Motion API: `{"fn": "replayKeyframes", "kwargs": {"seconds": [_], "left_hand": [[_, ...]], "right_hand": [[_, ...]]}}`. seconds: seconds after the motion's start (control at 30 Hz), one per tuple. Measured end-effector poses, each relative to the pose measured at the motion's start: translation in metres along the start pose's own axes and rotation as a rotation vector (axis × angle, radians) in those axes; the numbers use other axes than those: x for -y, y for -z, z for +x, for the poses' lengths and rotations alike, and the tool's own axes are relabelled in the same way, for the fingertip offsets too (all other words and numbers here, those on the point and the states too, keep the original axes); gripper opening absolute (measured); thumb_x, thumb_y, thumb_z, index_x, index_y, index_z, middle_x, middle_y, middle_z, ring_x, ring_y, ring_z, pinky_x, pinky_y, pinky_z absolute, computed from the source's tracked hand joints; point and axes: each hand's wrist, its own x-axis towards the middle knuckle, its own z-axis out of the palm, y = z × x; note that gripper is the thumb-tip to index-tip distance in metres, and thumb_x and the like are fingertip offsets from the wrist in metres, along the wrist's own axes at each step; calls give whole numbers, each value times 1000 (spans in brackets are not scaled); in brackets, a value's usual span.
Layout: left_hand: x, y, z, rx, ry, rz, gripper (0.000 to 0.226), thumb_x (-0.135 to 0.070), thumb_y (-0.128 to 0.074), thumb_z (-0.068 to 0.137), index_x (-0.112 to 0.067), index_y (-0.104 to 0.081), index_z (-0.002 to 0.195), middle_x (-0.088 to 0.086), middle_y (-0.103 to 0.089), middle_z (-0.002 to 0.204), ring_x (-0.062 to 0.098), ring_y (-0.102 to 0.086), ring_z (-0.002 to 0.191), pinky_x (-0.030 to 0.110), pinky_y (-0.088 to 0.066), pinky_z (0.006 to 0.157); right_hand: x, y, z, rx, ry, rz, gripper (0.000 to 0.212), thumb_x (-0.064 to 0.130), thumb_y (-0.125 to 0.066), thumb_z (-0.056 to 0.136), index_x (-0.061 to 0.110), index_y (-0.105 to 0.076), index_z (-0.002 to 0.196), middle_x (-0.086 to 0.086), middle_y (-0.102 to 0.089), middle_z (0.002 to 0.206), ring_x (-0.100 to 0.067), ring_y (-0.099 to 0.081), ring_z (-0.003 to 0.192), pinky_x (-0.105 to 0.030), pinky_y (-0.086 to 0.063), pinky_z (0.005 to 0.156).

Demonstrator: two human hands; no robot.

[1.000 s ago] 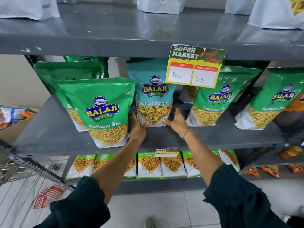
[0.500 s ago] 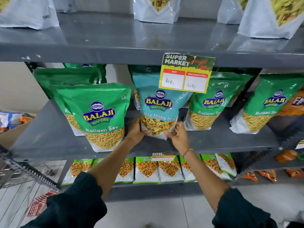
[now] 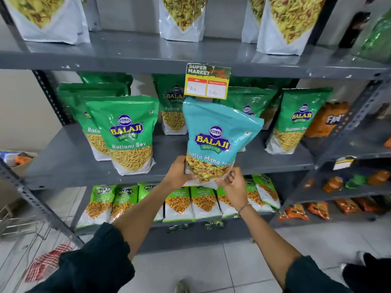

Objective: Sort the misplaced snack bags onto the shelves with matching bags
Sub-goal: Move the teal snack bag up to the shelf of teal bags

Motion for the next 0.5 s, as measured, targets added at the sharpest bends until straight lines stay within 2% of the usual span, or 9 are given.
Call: {"fn": "replayKeyframes", "kwargs": {"seconds": [0.07, 0.17, 0.23, 0.3, 0.4, 0.43, 0.5], "left_hand": [[-5, 1, -18, 6, 0, -3, 67, -13, -75, 74, -6, -36, 127, 7, -51, 126, 18, -47, 115, 26, -36, 87], [-21, 9, -48, 39, -26, -10, 63, -13, -71, 78, -4, -29, 123, 3, -48, 118, 16, -46, 112, 26, -35, 86], [-32, 17, -67, 22, -65, -26, 59, -14, -71, 79, -6, -28, 118, 1, -46, 113, 15, -46, 110, 26, -35, 85], [-43, 29, -82, -28, -112, -42, 58, -17, -74, 76, -13, -30, 114, -1, -46, 110, 16, -46, 108, 28, -36, 85], [-64, 52, -95, -100, -175, -54, 58, -21, -76, 74, -17, -33, 112, -5, -48, 95, 16, -46, 95, 30, -38, 75], [-73, 60, -99, -116, -186, -60, 61, -21, -77, 73, -16, -33, 115, -5, -50, 96, 16, -47, 94, 31, -40, 76], [-90, 78, -101, -139, -211, -99, 65, -17, -79, 70, -19, -34, 117, -4, -56, 104, 16, -52, 102, 31, -44, 87]], "right_hand": [[12, 6, -12, 29, 19, -16, 37, 2, -73, 72, 18, -48, 95, -3, -64, 100, -14, -61, 97, -19, -53, 79], [34, 12, -28, 69, 33, -25, 41, 2, -73, 72, 6, -45, 101, -7, -63, 102, -18, -61, 99, -17, -53, 78], [50, 14, -38, 99, 38, -19, 42, 1, -73, 71, 4, -44, 102, -6, -62, 100, -16, -62, 95, -20, -54, 80], [70, 15, -45, 126, 55, -16, 41, 0, -73, 71, 5, -44, 100, -3, -61, 92, -7, -62, 85, -21, -52, 76], [101, 12, -46, 150, 119, -21, 37, -1, -73, 71, 5, -44, 92, 2, -54, 75, 6, -57, 62, -11, -46, 62], [112, 11, -45, 152, 147, -22, 37, 0, -74, 70, 6, -44, 90, 0, -54, 75, 5, -58, 62, -12, -47, 62], [135, 7, -40, 153, 204, -25, 38, 3, -76, 68, 8, -45, 89, -4, -57, 81, -5, -61, 73, -16, -49, 67]]}}
